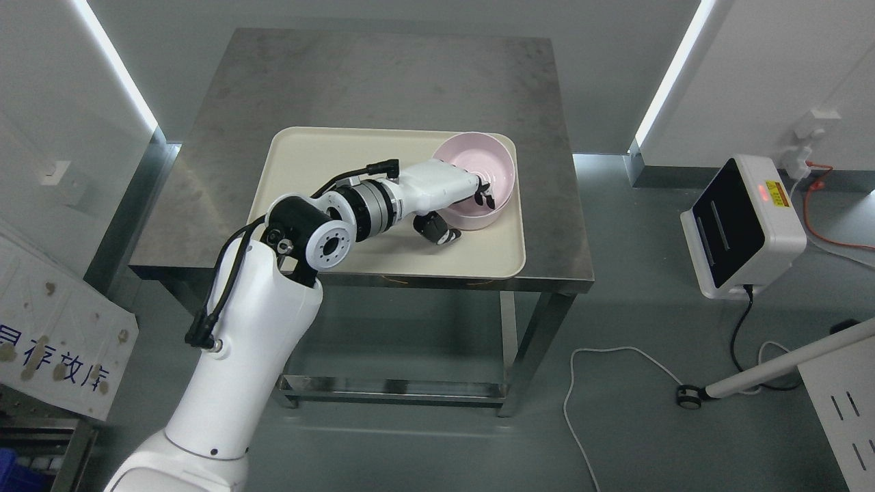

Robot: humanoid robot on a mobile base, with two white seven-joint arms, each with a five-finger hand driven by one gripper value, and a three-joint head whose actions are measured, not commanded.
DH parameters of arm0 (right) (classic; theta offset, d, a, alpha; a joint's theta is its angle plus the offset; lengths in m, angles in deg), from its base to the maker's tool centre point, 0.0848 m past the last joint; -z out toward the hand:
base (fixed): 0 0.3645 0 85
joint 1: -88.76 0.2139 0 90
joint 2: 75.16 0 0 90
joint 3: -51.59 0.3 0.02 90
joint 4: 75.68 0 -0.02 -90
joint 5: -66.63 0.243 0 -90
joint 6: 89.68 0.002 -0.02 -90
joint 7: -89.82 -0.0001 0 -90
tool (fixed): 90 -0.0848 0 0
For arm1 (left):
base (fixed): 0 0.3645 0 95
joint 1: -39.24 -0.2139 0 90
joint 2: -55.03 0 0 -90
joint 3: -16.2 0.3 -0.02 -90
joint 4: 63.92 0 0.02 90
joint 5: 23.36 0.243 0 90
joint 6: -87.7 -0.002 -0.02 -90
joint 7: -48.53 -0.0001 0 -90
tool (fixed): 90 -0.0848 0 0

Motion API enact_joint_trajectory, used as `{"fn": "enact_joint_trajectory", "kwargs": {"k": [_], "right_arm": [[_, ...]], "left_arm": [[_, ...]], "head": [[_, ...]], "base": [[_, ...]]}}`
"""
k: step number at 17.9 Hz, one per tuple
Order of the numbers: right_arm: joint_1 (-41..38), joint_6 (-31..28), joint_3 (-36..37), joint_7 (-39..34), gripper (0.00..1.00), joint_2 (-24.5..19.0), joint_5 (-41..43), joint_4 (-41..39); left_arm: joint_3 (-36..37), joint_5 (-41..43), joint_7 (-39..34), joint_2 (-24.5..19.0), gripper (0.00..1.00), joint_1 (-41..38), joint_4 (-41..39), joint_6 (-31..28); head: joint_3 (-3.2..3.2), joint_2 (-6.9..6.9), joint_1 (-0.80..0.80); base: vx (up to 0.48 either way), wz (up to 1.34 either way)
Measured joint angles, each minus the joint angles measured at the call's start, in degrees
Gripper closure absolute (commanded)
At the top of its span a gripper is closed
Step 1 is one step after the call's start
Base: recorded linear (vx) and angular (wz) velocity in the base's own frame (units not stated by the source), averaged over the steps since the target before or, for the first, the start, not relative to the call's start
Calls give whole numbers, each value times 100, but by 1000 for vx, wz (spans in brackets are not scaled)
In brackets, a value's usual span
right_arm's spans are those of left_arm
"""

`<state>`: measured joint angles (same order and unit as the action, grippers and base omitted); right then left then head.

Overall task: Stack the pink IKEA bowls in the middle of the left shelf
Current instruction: 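Grip the rim of the stacked pink bowls with the left hand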

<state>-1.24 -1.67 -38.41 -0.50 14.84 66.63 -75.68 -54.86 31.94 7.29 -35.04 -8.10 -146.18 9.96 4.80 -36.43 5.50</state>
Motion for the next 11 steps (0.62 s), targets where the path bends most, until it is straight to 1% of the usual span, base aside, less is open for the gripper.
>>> {"fn": "enact_joint_trajectory", "kwargs": {"k": [3,5,8,11], "right_arm": [[0,0,0,0,0,0,0,0],[0,1,0,0,0,0,0,0],[0,1,0,0,0,0,0,0],[0,2,0,0,0,0,0,0]], "left_arm": [[29,-1,-1,1,85,61,84,30],[41,-9,27,2,87,94,133,41],[33,-23,33,4,89,137,222,87],[-41,-38,10,6,92,181,332,310]], "head": [[0,0,0],[0,0,0],[0,0,0],[0,0,0]], "base": [[0,0],[0,0],[0,0],[0,0]]}}
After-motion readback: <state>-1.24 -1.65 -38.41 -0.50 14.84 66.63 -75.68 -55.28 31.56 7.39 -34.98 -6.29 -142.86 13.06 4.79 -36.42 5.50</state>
